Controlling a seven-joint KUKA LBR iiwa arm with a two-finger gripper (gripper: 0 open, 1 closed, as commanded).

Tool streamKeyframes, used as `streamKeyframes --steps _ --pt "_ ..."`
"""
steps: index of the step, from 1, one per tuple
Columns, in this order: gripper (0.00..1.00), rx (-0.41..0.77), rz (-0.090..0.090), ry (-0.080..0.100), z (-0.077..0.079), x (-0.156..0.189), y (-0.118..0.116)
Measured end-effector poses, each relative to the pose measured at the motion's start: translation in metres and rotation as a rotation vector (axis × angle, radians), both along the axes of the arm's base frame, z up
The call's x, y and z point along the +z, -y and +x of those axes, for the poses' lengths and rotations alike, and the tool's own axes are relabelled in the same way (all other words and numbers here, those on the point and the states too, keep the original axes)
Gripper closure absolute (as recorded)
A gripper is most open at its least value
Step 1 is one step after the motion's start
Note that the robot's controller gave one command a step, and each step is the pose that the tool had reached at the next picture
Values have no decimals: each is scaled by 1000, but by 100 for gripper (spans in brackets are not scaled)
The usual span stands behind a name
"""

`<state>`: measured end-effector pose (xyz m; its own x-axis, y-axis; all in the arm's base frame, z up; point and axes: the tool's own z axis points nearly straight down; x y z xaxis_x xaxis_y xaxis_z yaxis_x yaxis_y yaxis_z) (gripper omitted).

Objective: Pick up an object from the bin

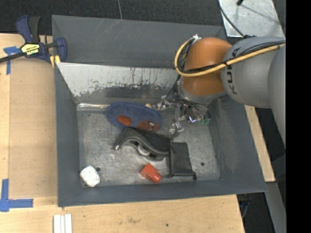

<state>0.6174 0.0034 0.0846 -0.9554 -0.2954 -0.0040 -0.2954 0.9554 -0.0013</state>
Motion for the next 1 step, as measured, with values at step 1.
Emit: streamKeyframes --steps 1 --pt "0 181 0 3 2 4 -91"
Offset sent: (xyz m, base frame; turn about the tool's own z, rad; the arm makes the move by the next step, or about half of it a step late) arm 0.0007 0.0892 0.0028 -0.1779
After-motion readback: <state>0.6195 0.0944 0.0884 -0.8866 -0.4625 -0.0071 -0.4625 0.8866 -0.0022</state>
